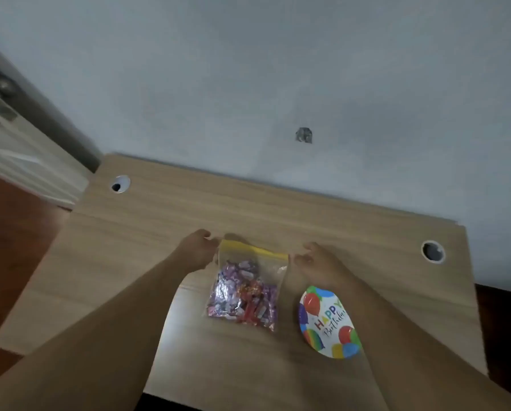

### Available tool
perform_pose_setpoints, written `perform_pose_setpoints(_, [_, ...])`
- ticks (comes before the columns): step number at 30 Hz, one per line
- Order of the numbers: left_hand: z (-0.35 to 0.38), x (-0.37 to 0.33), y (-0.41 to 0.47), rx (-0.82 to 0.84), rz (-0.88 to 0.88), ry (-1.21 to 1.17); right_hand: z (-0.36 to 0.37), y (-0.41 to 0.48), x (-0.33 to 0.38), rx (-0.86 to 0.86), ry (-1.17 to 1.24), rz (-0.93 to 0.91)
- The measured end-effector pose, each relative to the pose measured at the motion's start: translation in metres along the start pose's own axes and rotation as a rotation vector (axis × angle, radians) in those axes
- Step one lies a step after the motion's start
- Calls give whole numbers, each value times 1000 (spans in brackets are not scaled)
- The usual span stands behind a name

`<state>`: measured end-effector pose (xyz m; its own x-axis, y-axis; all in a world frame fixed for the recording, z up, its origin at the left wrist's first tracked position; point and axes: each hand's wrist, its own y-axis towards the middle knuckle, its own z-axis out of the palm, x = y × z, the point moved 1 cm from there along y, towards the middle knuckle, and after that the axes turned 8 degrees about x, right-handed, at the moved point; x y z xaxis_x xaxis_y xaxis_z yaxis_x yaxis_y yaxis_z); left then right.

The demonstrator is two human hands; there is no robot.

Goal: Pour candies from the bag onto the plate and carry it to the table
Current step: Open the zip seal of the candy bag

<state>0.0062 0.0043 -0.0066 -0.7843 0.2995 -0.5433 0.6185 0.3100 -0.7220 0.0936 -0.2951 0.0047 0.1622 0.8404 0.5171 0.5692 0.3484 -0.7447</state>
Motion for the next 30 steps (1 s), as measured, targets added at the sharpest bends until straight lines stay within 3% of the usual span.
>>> perform_pose_setpoints(5, [30,14,2,124,-120,-300,34,23,-9,11,39,63])
perform_pose_setpoints(13, [44,23,2,106,-139,-642,44,28,-12,-58,400,91])
perform_pose_setpoints(17, [45,25,-14,94,-35,-692,31,-2,-9,6,256,-32])
perform_pose_setpoints(23, [45,22,-57,108,196,-567,22,-58,3,46,2,-204])
perform_pose_setpoints(30, [56,36,-119,104,307,-544,47,-106,4,88,-81,-330])
